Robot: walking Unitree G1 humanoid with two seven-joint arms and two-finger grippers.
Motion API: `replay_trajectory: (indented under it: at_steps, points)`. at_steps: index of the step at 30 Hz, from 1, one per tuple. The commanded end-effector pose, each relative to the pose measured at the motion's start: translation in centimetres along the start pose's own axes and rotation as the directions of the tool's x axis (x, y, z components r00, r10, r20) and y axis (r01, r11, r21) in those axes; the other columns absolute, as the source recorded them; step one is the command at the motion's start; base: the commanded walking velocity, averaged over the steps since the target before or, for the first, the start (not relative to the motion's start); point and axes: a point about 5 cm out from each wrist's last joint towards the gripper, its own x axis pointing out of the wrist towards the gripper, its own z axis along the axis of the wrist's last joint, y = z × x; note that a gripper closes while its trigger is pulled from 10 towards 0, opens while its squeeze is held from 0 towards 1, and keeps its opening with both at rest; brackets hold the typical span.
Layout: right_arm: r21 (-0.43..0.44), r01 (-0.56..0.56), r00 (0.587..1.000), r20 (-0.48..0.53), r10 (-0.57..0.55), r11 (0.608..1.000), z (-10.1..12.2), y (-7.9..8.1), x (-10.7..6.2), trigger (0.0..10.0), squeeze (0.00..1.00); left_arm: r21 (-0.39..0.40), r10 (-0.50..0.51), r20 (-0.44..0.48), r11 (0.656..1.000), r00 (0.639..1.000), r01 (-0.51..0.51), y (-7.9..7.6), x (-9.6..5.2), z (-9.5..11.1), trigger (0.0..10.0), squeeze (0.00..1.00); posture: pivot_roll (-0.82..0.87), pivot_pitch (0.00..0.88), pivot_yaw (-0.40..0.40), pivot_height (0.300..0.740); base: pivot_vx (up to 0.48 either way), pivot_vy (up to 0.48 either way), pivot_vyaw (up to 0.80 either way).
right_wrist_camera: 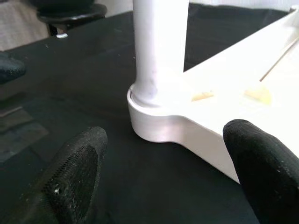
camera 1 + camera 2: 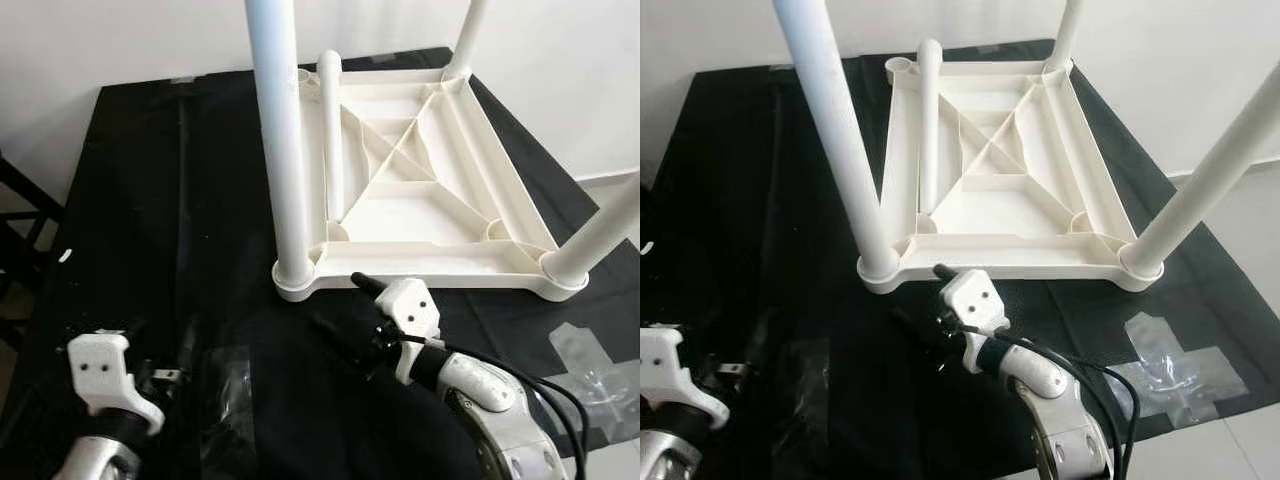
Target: Building children table
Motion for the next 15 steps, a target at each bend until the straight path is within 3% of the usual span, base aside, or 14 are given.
replay_trajectory:
  at_steps: [1, 3, 7, 11, 15]
  points:
    - [0.004, -0.002, 1.000, 0.014, 0.002, 1.000, 0.0, 0.0, 0.1, 10.0, 0.00, 0.031, 0.010, -0.005, 0.999, 1.000, -0.010, -0.4, -0.4, -0.2, 10.0, 0.00, -0.06, 0.173, -0.005, 0.740, 0.000, 0.000, 0.00]
    - [0.024, -0.014, 1.000, 0.020, 0.014, 1.000, -0.2, 0.0, 0.5, 10.0, 0.00, -0.011, 0.025, 0.016, 1.000, 1.000, -0.025, -0.6, -0.3, 0.0, 10.0, 0.00, -0.06, 0.165, -0.005, 0.740, 0.000, 0.000, 0.00]
    - [0.064, -0.014, 0.999, 0.032, 0.012, 0.998, -0.3, 0.0, 1.0, 10.0, 0.00, 0.027, 0.021, -0.013, 0.999, 1.000, -0.021, -0.7, -0.2, -0.4, 10.0, 0.00, -0.08, 0.160, 0.000, 0.740, 0.000, 0.000, 0.00]
    - [0.049, -0.016, 0.999, 0.040, 0.014, 0.999, -0.2, 0.1, 1.1, 10.0, 0.00, 0.051, 0.005, -0.033, 0.999, 0.999, -0.003, -1.4, -0.3, -0.5, 10.0, 0.00, -0.09, 0.156, 0.003, 0.740, 0.000, 0.000, 0.00]
    - [0.060, -0.014, 0.999, 0.045, 0.011, 0.998, -0.2, 0.1, 1.2, 10.0, 0.00, 0.049, -0.037, -0.070, 0.998, 0.997, 0.040, -2.5, -0.5, -0.9, 10.0, 0.00, -0.11, 0.160, 0.029, 0.740, 0.000, -0.413, 0.00]
